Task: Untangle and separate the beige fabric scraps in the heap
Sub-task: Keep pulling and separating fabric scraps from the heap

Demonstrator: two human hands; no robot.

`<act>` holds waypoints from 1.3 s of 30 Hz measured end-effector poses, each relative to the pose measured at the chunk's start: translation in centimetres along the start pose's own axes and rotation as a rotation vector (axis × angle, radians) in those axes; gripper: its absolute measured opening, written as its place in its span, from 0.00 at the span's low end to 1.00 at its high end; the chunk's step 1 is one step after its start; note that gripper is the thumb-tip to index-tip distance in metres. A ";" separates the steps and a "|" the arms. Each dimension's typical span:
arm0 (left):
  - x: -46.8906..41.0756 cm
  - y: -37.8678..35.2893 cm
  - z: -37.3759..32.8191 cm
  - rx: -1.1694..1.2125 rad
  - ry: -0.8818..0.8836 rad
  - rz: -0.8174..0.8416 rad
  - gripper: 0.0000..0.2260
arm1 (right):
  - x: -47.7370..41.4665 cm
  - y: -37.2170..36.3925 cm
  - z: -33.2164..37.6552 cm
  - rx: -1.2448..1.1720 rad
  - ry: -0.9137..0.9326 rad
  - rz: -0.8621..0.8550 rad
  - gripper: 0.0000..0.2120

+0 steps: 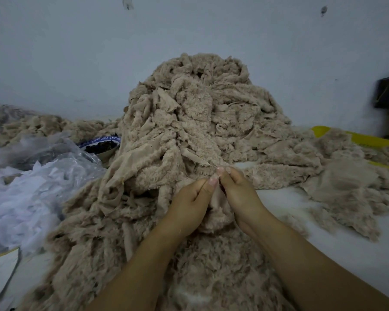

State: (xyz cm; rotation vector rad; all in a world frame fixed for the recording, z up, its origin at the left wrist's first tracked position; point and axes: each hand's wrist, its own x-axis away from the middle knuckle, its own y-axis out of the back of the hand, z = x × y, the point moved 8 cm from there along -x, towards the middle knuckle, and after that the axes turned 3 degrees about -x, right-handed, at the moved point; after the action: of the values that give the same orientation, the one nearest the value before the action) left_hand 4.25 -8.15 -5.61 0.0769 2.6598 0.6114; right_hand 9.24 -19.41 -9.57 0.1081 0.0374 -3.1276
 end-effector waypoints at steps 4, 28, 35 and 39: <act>1.0 -1.2 -1.6 -0.018 -0.102 0.068 0.21 | -1.3 5.2 -0.3 -0.215 -0.130 -0.214 0.12; 0.6 6.1 5.3 0.022 0.294 -0.492 0.19 | 0.3 4.8 2.1 -0.147 0.037 -0.160 0.15; 1.1 7.4 5.8 -0.025 0.347 -0.578 0.14 | 0.2 6.5 1.9 -0.207 0.016 -0.254 0.11; -0.1 4.6 4.1 -0.183 0.156 -0.362 0.09 | 0.3 4.9 2.1 -0.315 -0.014 -0.139 0.16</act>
State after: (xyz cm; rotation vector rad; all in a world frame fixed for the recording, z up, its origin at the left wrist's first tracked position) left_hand 5.77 -2.34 -6.96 -0.5121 2.6524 0.7564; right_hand 8.89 -24.37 -7.61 0.0830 0.5567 -3.2082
